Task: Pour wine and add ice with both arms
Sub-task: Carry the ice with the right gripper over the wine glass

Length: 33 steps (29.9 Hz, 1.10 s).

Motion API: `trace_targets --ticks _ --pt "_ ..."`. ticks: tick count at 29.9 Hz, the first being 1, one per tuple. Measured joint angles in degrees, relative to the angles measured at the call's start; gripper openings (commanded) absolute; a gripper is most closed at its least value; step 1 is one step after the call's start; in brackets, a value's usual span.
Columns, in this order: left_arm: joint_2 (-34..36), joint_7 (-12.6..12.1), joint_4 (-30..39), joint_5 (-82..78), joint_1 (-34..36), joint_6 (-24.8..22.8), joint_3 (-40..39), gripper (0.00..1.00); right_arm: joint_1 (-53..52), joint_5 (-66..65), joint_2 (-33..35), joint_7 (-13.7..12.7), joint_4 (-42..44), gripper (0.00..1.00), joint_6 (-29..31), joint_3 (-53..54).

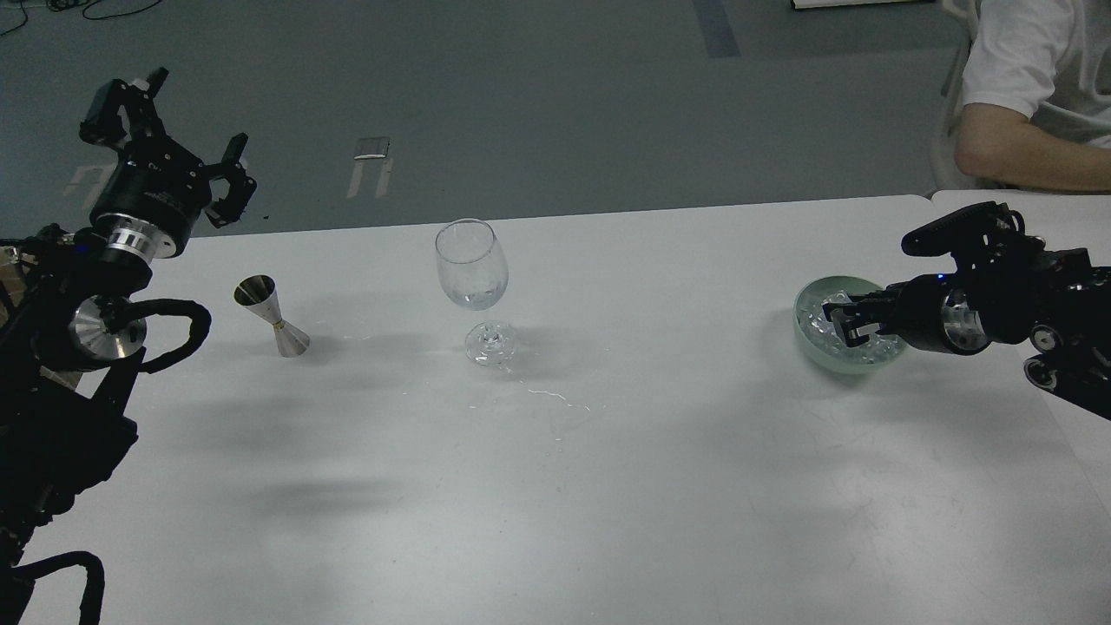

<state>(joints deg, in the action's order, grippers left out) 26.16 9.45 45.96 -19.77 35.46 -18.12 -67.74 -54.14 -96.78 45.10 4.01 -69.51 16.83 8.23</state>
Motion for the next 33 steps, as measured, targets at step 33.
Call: trace_targets --ticks 33 --pt "0.7 -0.4 0.1 0.0 0.1 -0.4 -0.5 0.98 -7.1 1.8 -38.9 -16.2 -2.4 0.00 0.1 20.5"
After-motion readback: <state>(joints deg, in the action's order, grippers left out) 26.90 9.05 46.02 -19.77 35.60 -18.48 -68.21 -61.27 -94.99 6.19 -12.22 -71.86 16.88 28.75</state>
